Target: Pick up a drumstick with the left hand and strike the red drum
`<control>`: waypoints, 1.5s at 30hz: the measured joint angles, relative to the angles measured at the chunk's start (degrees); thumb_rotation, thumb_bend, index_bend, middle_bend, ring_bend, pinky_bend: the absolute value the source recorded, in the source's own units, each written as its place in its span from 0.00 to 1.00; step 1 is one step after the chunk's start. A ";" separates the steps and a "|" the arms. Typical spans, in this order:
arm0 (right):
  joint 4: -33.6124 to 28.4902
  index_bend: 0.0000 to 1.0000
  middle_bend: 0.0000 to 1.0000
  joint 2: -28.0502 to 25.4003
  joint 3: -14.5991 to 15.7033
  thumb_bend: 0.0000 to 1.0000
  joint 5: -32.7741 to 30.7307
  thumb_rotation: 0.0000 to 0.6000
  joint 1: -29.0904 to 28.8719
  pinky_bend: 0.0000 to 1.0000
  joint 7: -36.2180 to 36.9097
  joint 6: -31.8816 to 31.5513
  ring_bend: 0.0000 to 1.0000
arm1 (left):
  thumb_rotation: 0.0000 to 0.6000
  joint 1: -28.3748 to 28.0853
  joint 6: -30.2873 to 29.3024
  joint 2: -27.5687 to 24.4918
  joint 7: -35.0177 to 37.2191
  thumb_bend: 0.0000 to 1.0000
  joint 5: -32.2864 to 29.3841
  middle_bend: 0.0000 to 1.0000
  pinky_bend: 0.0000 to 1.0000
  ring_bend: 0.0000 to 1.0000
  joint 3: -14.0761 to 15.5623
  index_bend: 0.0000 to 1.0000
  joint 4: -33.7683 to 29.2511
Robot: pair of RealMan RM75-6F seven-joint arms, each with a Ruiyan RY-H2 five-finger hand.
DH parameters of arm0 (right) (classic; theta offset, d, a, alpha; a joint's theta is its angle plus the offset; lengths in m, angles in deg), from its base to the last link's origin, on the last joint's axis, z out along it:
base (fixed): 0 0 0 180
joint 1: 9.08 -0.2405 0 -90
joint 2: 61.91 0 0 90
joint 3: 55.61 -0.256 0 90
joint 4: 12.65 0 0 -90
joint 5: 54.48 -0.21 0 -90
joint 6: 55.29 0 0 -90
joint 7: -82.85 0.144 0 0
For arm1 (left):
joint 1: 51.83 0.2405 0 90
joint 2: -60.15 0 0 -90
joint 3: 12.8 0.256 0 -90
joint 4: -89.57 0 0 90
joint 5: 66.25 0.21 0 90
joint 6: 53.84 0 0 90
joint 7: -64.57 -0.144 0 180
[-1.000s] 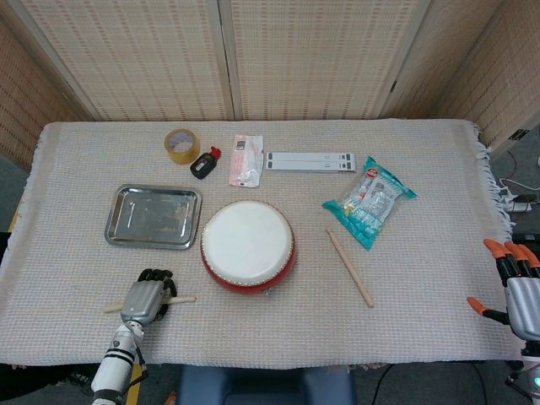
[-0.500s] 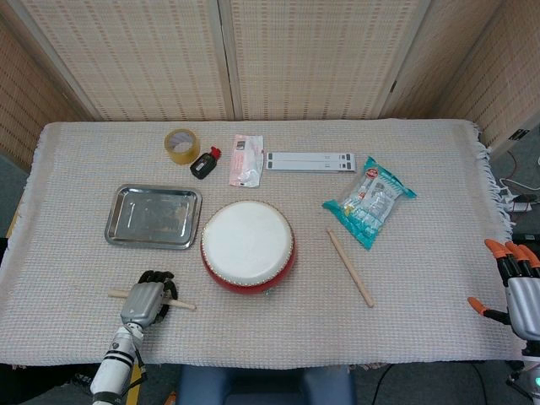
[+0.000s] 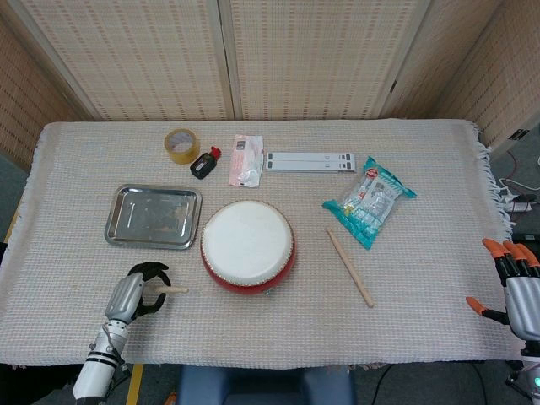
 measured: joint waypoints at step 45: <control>-5.10 0.11 0.13 -1.62 -0.14 0.08 0.68 1.00 0.85 0.10 -4.89 -1.98 0.01 | 1.00 -3.37 9.51 -5.64 118.46 0.41 22.48 0.26 0.18 0.16 4.46 0.45 26.30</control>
